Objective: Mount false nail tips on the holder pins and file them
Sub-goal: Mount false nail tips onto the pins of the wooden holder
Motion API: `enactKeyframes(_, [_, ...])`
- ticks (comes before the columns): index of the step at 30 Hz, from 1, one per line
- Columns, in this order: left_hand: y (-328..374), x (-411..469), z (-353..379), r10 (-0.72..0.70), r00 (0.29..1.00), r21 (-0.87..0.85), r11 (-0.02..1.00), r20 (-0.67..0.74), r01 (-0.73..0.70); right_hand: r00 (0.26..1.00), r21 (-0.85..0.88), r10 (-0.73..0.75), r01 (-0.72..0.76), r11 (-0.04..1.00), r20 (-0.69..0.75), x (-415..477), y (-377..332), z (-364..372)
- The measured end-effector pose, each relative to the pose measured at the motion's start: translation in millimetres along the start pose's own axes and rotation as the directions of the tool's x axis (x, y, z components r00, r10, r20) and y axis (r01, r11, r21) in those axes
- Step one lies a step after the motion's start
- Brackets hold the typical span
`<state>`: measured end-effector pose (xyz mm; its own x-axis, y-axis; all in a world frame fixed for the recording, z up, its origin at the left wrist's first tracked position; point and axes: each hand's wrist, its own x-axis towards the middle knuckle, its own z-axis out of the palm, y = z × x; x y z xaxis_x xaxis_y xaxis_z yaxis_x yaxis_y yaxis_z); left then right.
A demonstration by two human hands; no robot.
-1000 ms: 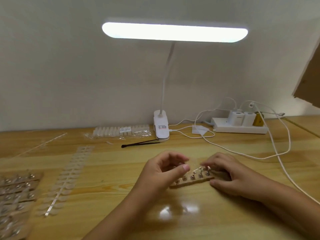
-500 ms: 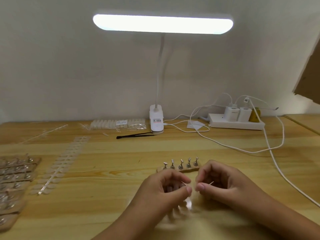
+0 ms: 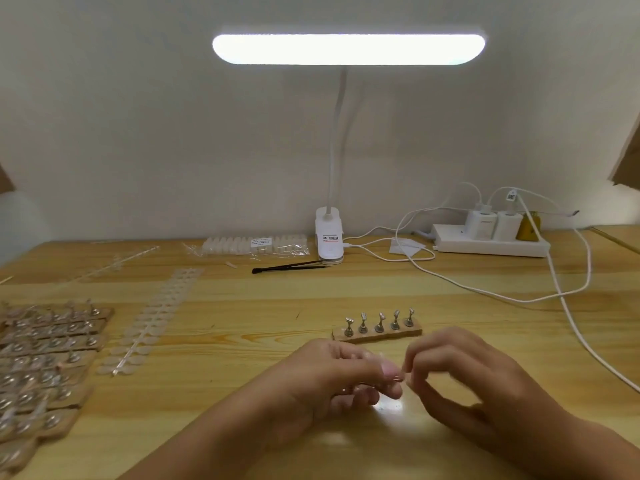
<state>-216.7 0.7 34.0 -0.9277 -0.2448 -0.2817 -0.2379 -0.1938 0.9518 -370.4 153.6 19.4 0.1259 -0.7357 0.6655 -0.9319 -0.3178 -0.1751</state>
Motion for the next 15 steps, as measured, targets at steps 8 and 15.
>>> enactKeyframes(8, [-23, 4, 7, 0.652, 0.730, 0.848, 0.254, 0.206, -0.466, 0.463, 0.795, 0.662, -0.478, -0.373, 0.589, 14, 13, 5])
enactKeyframes(15, [-14, 6, -14, 0.549, 0.825, 0.788, 0.563, -0.134, -0.247, 0.453, 0.841, 0.771, -0.506, -0.192, 0.448, 13, 17, 4])
